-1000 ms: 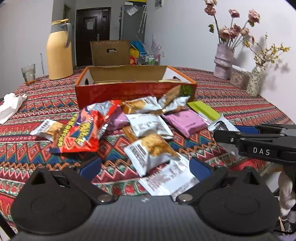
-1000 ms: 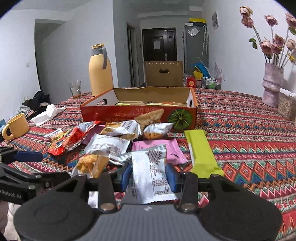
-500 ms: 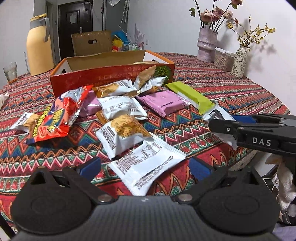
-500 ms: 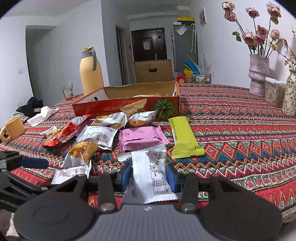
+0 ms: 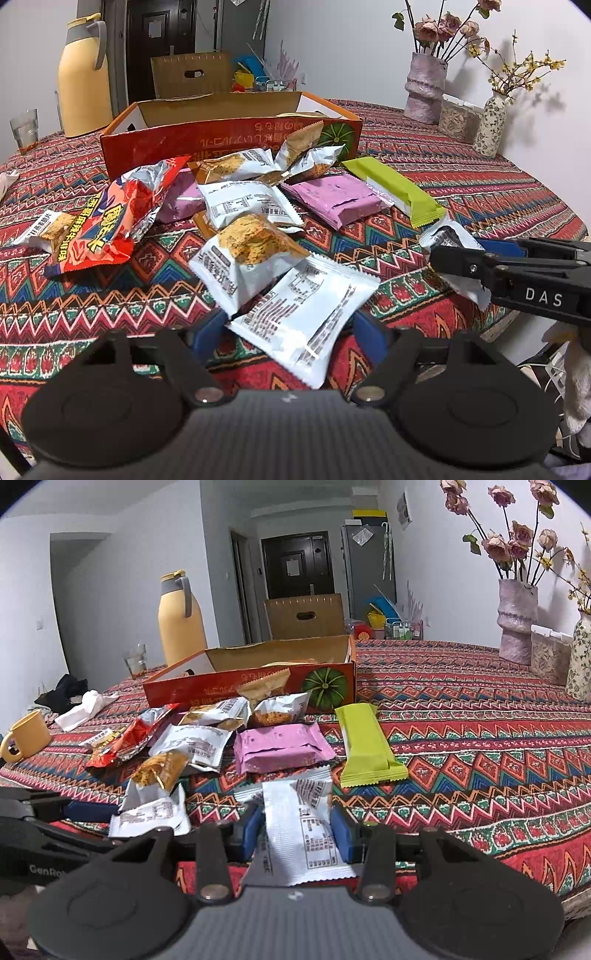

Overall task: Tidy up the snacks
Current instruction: 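Grasp another white printed packet with the left tool while right holds its packet, then carry both white packets into the box and open the left tool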

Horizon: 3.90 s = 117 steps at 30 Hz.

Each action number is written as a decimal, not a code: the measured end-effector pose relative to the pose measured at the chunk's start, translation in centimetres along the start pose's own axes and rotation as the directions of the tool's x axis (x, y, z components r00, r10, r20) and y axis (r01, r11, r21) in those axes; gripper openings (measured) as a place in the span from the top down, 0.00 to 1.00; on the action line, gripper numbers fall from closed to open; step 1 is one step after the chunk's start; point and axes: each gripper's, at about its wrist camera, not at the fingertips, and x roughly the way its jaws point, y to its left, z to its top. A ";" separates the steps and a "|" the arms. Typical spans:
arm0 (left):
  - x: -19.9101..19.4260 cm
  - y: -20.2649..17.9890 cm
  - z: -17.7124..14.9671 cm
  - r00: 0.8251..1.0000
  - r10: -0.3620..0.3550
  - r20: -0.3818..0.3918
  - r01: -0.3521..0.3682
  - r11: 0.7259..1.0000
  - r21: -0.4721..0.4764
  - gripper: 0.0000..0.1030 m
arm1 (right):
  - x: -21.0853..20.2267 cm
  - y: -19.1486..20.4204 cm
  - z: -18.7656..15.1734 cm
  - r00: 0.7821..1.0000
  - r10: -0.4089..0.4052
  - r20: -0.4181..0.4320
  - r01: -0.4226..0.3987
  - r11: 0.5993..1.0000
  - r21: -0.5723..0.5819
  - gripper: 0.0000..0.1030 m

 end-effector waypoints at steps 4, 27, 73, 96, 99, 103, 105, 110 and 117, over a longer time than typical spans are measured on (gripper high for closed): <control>-0.2 -0.1 0.0 1.000 0.009 0.004 -0.009 1.000 0.005 0.34 | 0.2 0.0 -0.1 1.000 0.003 -0.002 -0.003 1.000 0.001 0.60; 0.2 -2.8 0.5 1.000 0.013 0.011 -0.015 0.978 0.210 0.38 | 0.3 -0.9 -0.5 1.000 0.021 -0.007 -0.021 1.000 0.023 0.60; -0.7 0.4 8.9 0.963 -0.011 0.271 0.007 1.000 0.016 0.59 | 3.4 0.8 6.4 0.996 -0.019 0.087 0.022 0.999 -0.026 0.60; 3.2 7.0 18.7 0.921 0.164 0.352 -0.124 0.983 -0.133 0.59 | 13.0 2.7 17.1 0.988 -0.020 0.155 0.021 1.000 -0.003 0.60; 4.3 7.8 19.8 0.919 0.181 0.350 -0.135 0.979 -0.151 0.59 | 14.8 2.9 18.3 0.989 -0.028 0.148 0.028 1.000 0.002 0.60; 6.3 8.9 20.7 0.917 0.213 0.337 -0.155 0.969 -0.191 0.59 | 17.0 3.1 19.4 0.988 -0.035 0.148 0.034 0.999 0.012 0.60; 7.4 9.5 20.6 0.919 0.226 0.324 -0.165 0.965 -0.206 0.59 | 18.1 3.2 19.6 0.988 -0.041 0.150 0.039 0.999 0.018 0.60; 9.1 10.6 20.0 0.917 0.248 0.312 -0.182 0.957 -0.226 0.59 | 19.9 3.1 18.9 0.987 -0.050 0.152 0.047 0.999 0.024 0.60; 10.3 11.0 19.6 0.931 0.243 0.272 -0.186 0.958 -0.218 0.59 | 21.5 3.5 18.4 0.993 -0.046 0.109 0.045 0.999 0.012 0.60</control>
